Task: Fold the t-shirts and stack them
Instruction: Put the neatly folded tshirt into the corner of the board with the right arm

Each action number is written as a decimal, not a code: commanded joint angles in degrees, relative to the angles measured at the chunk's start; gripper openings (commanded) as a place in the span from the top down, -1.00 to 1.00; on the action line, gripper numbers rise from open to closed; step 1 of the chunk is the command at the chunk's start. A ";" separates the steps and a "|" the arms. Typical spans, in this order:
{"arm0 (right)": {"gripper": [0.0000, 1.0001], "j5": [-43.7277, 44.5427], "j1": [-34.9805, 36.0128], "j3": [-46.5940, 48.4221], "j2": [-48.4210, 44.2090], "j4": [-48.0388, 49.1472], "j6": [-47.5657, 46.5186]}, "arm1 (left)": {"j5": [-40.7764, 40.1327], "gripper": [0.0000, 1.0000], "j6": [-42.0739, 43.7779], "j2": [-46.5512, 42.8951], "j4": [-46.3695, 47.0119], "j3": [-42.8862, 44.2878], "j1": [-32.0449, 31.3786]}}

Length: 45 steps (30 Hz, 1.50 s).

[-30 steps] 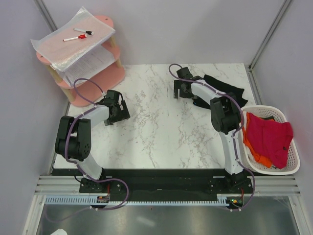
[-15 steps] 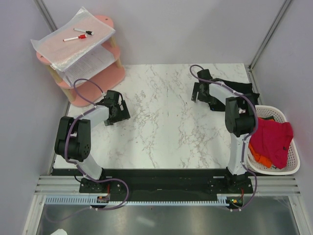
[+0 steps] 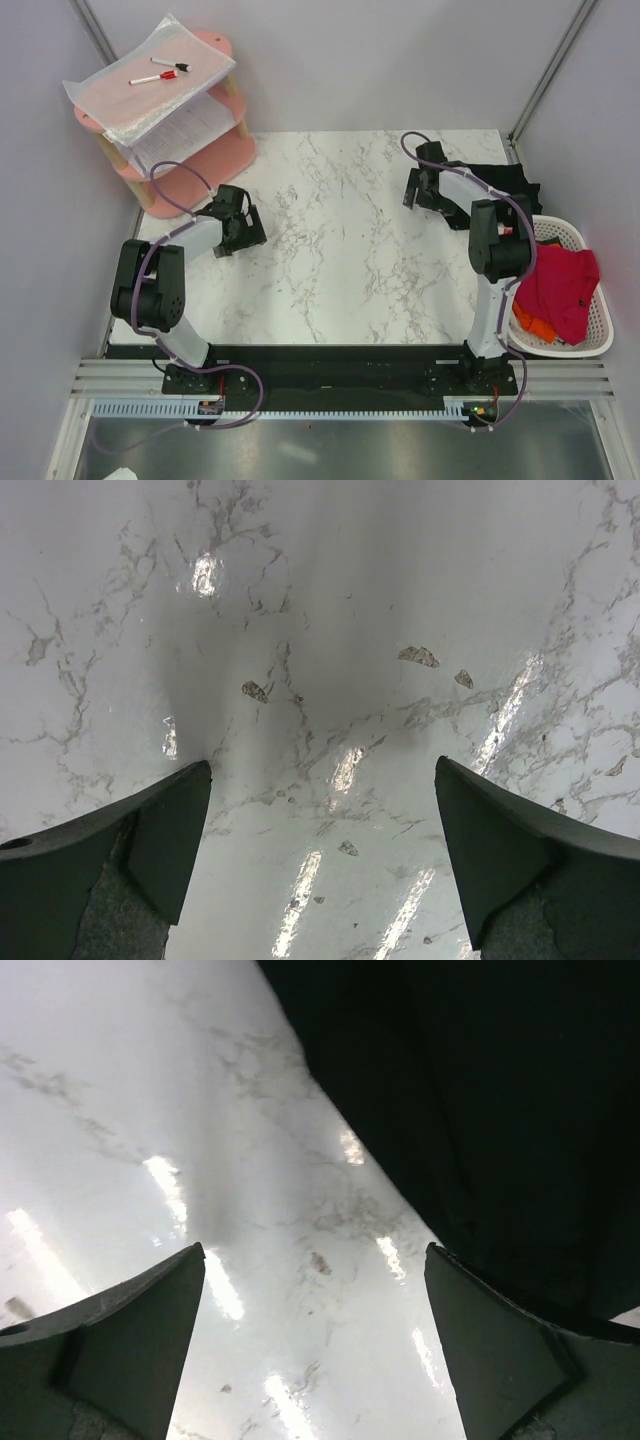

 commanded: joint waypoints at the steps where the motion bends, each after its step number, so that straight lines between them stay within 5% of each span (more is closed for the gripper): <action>1: -0.96 3.68 3.96 2.98 -4.57 3.13 -2.15 | -0.82 -1.00 1.67 -2.43 0.43 -0.47 -0.16; 16: -0.96 6.05 2.13 23.01 11.78 -3.37 -3.29 | -1.78 -1.00 2.11 -1.81 0.16 -0.20 -0.24; 45: -0.96 5.97 -8.25 29.79 19.43 -3.64 -3.46 | -2.05 -1.00 2.20 -1.73 -0.36 -0.38 -0.24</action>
